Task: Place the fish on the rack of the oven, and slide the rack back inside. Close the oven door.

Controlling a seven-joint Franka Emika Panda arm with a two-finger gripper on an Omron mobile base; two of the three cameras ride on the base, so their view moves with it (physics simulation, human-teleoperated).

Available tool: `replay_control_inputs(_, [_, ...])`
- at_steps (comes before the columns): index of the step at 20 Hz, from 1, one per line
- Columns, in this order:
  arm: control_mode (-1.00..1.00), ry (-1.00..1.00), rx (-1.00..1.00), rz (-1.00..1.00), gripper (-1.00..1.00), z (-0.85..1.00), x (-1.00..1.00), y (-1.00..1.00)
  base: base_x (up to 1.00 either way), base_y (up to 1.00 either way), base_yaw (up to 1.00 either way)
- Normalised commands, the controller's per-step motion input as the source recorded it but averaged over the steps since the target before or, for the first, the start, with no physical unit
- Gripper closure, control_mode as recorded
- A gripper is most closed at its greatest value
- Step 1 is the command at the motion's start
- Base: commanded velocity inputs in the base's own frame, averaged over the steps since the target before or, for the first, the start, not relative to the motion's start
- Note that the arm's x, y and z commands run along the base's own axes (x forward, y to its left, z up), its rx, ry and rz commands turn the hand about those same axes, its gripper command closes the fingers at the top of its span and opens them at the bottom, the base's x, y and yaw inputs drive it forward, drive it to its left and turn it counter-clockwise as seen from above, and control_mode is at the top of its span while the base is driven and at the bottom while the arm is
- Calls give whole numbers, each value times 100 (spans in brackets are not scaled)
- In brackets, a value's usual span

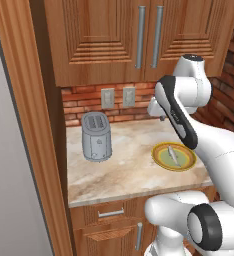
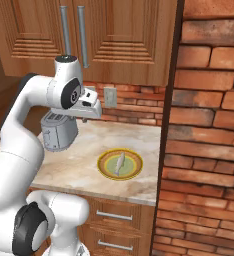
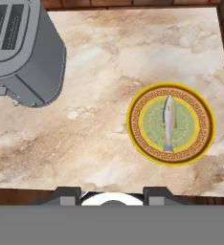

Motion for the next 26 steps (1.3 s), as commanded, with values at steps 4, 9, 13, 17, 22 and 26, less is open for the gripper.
replay_control_inputs(4, [-100,-3,0,0,-100,0,-14,1,0,0,0])
replay_control_inputs(9, [-100,-5,0,-3,-100,-22,-55,-31,0,0,0])
replay_control_inputs(13, [-100,-6,0,-7,-100,-49,-37,-45,0,0,0])
replay_control_inputs(17, [-100,0,0,-7,-100,-48,-13,-34,0,0,0])
replay_control_inputs(22, [-100,0,-2,-8,-100,-52,0,-9,0,0,0])
replay_control_inputs(26, [-100,0,-1,-7,-100,-61,0,-18,0,0,0])
